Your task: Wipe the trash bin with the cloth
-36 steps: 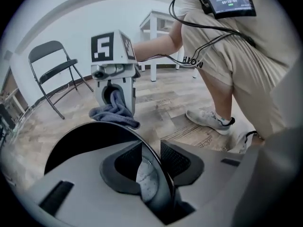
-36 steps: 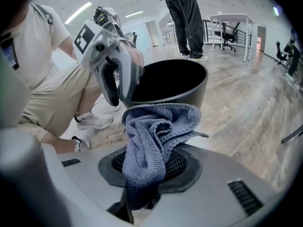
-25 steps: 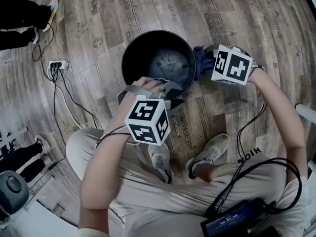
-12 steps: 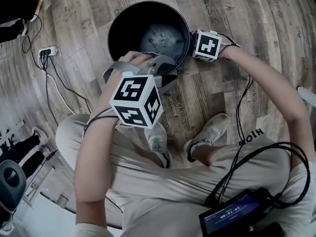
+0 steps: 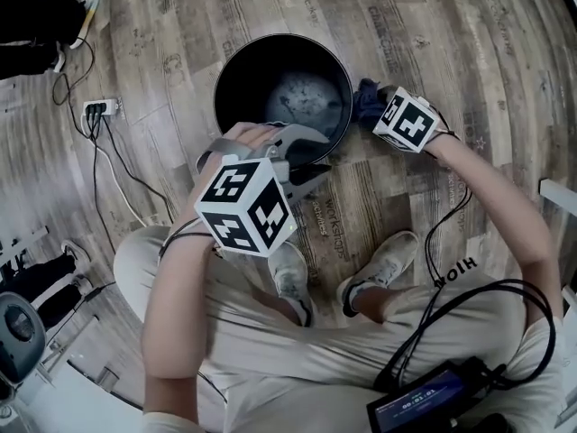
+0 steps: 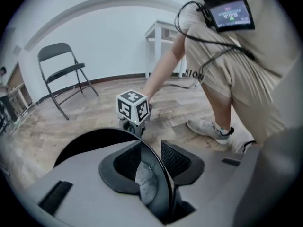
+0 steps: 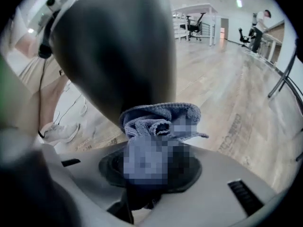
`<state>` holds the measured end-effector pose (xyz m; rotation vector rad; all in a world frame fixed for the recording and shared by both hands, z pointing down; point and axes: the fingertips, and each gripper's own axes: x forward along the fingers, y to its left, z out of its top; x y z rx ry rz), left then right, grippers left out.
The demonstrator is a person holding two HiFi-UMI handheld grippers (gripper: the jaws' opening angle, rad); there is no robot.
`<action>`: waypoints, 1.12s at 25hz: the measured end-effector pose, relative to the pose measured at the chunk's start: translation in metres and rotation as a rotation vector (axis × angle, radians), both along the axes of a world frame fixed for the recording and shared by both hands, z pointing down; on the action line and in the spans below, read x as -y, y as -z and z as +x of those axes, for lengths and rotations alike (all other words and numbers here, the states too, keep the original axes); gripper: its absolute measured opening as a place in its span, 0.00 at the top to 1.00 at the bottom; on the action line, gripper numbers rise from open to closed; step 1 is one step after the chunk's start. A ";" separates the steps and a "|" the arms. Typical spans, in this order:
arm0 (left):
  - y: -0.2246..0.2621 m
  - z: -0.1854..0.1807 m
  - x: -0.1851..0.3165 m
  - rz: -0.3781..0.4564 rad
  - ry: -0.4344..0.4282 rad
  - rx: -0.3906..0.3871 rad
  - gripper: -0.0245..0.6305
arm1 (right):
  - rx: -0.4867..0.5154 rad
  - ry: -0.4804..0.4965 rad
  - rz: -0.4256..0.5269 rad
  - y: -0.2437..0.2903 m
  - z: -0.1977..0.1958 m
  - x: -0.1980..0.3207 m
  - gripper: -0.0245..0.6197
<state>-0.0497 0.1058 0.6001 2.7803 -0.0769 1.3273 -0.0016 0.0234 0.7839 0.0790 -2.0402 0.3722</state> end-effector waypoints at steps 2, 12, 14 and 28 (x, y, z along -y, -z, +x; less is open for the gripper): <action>0.028 0.004 0.013 0.005 0.081 -0.092 0.77 | 0.061 -0.072 0.036 0.036 0.004 0.014 0.78; 0.095 -0.019 0.081 0.140 0.612 -0.156 0.95 | 0.426 -0.243 0.374 0.230 -0.027 0.054 0.78; 0.116 -0.023 0.089 0.170 0.716 -0.202 0.95 | 0.463 -0.250 0.393 0.254 -0.035 0.052 0.78; 0.254 -0.030 0.048 0.308 0.996 -0.311 0.95 | 0.358 -0.408 0.568 0.449 0.006 0.026 0.79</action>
